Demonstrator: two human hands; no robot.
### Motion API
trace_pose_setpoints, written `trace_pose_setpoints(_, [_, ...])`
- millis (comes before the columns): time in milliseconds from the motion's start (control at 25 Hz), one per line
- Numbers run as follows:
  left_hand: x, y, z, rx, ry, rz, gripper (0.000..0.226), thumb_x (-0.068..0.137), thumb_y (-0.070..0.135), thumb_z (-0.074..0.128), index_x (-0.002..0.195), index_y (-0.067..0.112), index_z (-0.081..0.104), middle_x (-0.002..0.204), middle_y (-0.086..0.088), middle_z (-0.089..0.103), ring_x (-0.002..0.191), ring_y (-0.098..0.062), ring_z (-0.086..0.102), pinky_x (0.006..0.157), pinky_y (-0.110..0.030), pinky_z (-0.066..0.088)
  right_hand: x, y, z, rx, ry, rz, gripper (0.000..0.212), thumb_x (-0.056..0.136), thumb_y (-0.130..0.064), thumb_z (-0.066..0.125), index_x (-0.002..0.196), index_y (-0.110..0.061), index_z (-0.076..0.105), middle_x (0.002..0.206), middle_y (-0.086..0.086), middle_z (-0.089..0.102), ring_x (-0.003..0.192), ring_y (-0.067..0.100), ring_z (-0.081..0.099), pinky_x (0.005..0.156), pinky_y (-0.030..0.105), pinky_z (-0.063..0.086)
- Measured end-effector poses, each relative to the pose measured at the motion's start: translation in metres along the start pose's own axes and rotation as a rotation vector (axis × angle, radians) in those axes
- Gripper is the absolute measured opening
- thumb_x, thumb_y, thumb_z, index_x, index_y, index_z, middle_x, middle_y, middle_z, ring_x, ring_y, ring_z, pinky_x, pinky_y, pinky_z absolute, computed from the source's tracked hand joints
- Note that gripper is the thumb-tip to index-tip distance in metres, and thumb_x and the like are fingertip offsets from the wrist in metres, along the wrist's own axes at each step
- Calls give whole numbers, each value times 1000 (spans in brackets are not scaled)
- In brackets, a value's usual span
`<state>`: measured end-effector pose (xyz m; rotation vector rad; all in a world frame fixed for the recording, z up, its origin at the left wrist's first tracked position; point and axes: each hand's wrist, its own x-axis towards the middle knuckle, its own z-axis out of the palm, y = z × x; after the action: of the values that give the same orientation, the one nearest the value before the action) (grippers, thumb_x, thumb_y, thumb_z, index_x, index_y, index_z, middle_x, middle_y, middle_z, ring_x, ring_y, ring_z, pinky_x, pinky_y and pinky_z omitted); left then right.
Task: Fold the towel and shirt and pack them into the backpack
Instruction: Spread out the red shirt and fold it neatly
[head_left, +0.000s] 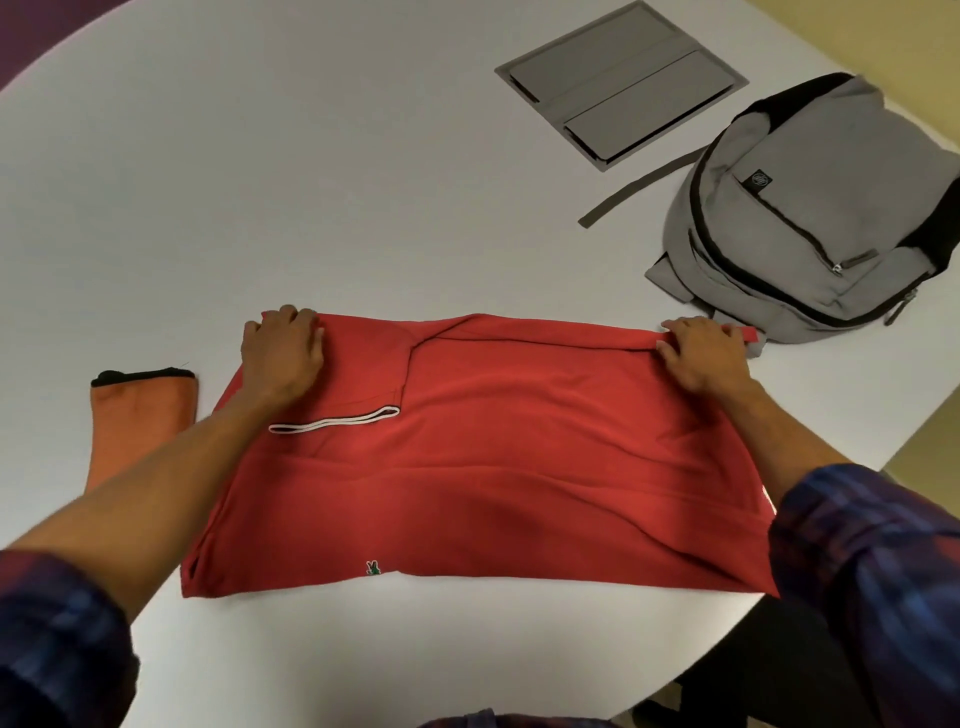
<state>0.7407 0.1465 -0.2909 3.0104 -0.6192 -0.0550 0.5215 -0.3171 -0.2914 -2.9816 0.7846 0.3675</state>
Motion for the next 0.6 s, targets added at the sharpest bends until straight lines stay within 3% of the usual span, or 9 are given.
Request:
trace_pose_setpoints(120, [30,-4,7,77,-286,60,58,80,19,59,136,12,45,136,-19,44,128,-35,37,103,-48,26,17,2,-1,-96,-35,-7,38,96,-36,49,126,-14,59,125,13,61,121,30,50,109,49,22])
trace_pose_setpoints(200, [44,-4,10,106,-385,126,69,74,20,65,139,17,40,143,-14,38,136,-28,28,110,-47,16,23,3,-4,-100,-92,-26,38,91,-33,57,124,-15,59,121,11,63,116,30,54,108,47,24])
trace_pose_setpoints(280, [56,-2,9,105,-400,173,62,72,17,65,131,16,47,131,-12,51,128,-27,40,110,-45,15,27,3,-10,-78,-192,-40,34,85,-27,63,116,-16,61,116,8,65,109,29,58,99,42,34])
trace_pose_setpoints(400, [68,-6,-2,56,-458,227,38,74,10,63,111,15,60,106,-9,68,100,-29,59,95,-39,34,25,2,-22,-93,-295,-68,14,79,-19,63,93,-20,61,103,9,67,92,29,59,71,33,41])
trace_pose_setpoints(480, [68,-14,-14,-21,-376,231,28,75,8,63,103,12,66,102,-10,68,94,-32,60,85,-38,41,18,1,-36,-68,-228,-68,14,76,-13,62,87,-19,57,96,8,65,82,28,55,65,32,37])
trace_pose_setpoints(600, [48,-24,-37,-163,-84,275,23,75,10,59,97,7,66,96,-13,62,89,-37,59,78,-44,44,-13,6,-54,-4,97,-149,19,73,-9,65,88,-14,56,86,9,64,77,34,59,60,32,35])
